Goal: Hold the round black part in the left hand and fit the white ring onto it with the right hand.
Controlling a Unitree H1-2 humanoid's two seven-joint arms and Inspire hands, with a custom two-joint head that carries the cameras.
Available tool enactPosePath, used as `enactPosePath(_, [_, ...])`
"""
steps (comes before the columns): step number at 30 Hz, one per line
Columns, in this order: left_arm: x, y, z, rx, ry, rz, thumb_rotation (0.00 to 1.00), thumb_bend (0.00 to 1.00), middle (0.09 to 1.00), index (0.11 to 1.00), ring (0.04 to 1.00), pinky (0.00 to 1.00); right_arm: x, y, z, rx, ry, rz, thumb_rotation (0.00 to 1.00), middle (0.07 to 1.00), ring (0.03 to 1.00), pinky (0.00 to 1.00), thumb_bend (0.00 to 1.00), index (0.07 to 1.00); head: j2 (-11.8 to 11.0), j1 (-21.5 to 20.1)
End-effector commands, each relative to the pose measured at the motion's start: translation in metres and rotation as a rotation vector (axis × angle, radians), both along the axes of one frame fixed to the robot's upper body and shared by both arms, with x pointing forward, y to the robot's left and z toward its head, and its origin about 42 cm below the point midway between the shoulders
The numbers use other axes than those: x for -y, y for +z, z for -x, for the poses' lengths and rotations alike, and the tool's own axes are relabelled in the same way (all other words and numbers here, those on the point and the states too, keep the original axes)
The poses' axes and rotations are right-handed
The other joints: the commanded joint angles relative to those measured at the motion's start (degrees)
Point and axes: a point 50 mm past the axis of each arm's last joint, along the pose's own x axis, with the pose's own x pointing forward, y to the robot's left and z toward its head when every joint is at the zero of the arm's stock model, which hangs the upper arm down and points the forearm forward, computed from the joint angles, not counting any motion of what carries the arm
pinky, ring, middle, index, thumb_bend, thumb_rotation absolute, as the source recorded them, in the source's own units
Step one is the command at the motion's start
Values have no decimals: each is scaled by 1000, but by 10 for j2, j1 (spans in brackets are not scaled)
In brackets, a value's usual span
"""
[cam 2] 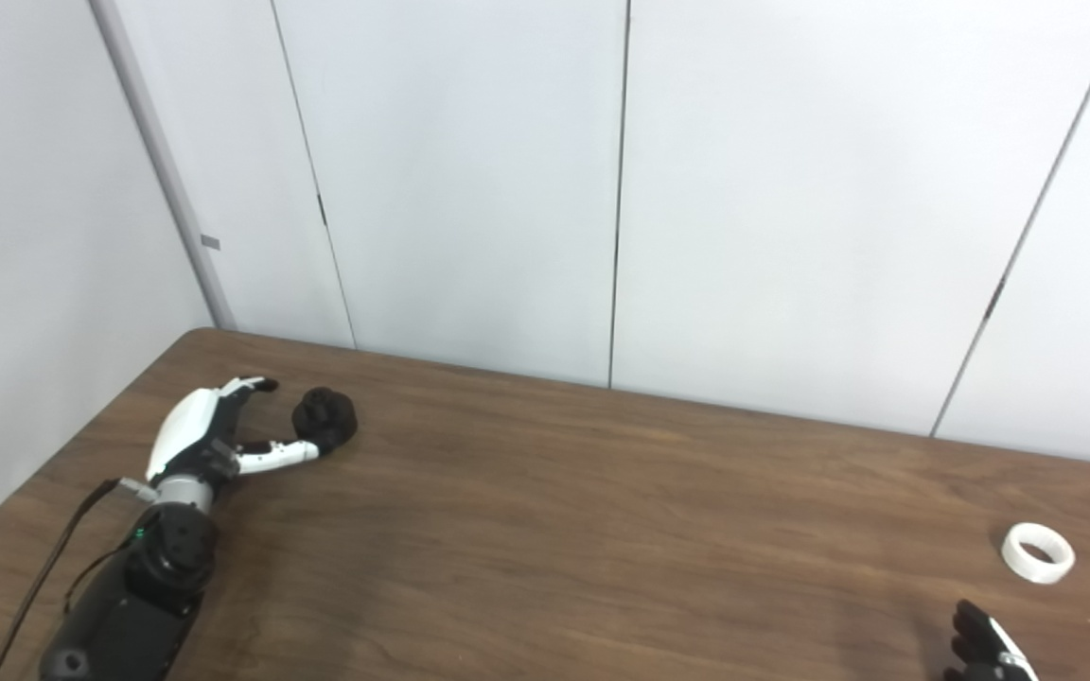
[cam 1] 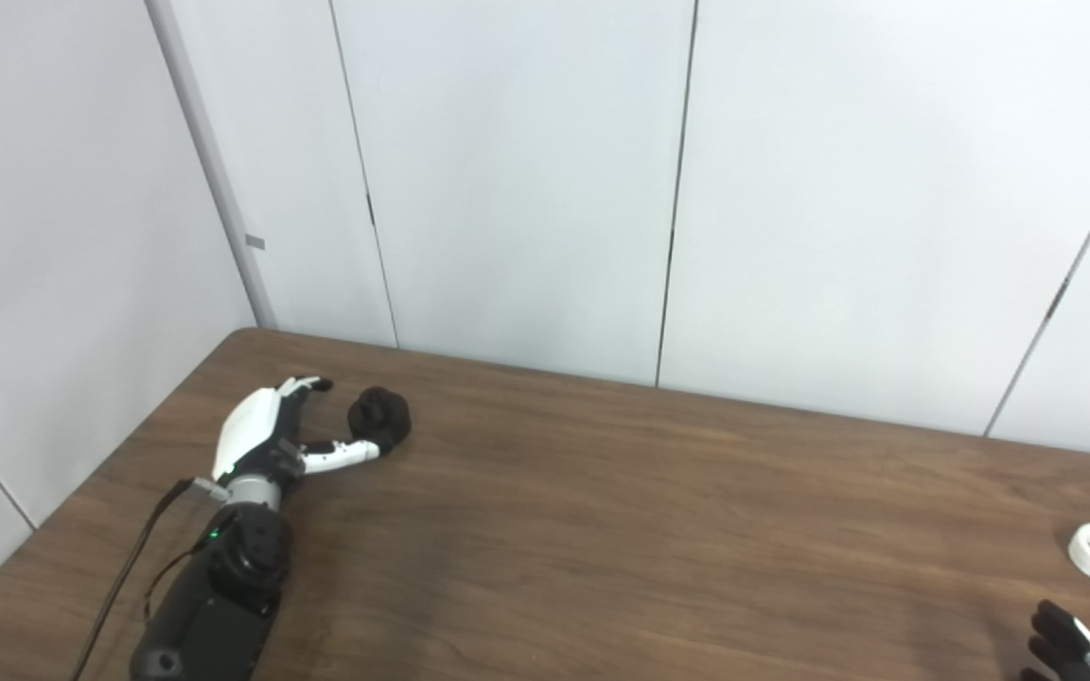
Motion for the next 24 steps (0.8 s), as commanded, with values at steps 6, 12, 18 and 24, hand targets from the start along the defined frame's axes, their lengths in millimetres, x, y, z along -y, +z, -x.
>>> enactPosePath(6, [-8, 32, -31, 32, -3, -90, 454, 1000, 974, 855, 1000, 1000, -3, 3, 2, 24, 26, 23, 956, 898, 890, 813, 488, 887, 0, -1])
enactPosePath(12, [-10, 31, -43, 1, 0, -105, 430, 1000, 981, 856, 1000, 1000, -3, 3, 2, 29, 29, 20, 946, 895, 889, 809, 481, 882, 1, -4])
enactPosePath(18, [-12, 29, -51, -18, 13, -111, 411, 1000, 983, 855, 1000, 1000, -3, 4, 4, 28, 26, 19, 940, 890, 881, 800, 485, 880, 1, -5])
enactPosePath(24, [-14, 27, -56, -27, 23, -113, 388, 1000, 980, 846, 1000, 1000, -5, 5, 5, 20, 21, 21, 945, 899, 893, 821, 455, 887, 4, -7])
